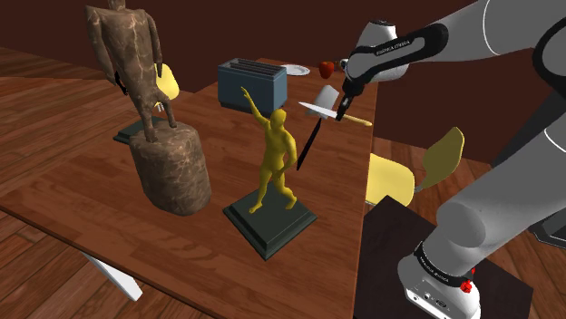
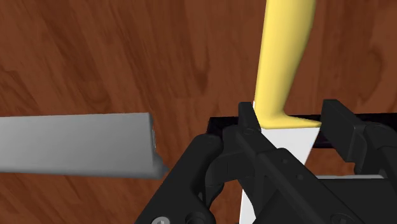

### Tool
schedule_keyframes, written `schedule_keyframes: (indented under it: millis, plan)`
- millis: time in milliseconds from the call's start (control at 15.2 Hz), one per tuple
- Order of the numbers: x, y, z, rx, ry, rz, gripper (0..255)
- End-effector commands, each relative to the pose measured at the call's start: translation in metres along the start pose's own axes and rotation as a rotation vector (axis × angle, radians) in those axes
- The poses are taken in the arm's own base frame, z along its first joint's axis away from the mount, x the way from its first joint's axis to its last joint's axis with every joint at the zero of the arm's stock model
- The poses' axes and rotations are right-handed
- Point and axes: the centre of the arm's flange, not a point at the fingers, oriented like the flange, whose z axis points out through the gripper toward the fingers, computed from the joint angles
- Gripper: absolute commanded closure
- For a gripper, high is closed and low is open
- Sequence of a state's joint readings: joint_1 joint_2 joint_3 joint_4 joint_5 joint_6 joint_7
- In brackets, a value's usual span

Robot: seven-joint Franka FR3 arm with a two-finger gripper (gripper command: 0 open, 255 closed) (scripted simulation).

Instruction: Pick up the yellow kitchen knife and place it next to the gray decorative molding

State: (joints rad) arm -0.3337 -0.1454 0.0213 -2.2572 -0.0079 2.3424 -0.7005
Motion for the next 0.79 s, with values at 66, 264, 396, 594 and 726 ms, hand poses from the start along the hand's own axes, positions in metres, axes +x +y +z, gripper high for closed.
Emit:
schedule_keyframes:
  millis: [66,264,396,594,726]
  plan:
    - [-0.021,0.033,0.000,0.000,0.000,-0.002,255]
    - [-0.041,0.067,0.002,0.000,0.000,-0.002,255]
    - [-0.055,0.090,0.003,0.000,0.000,-0.002,255]
    - [-0.061,0.095,0.014,0.000,0.000,-0.002,255]
    - [-0.062,0.093,0.024,0.000,0.000,-0.002,255]
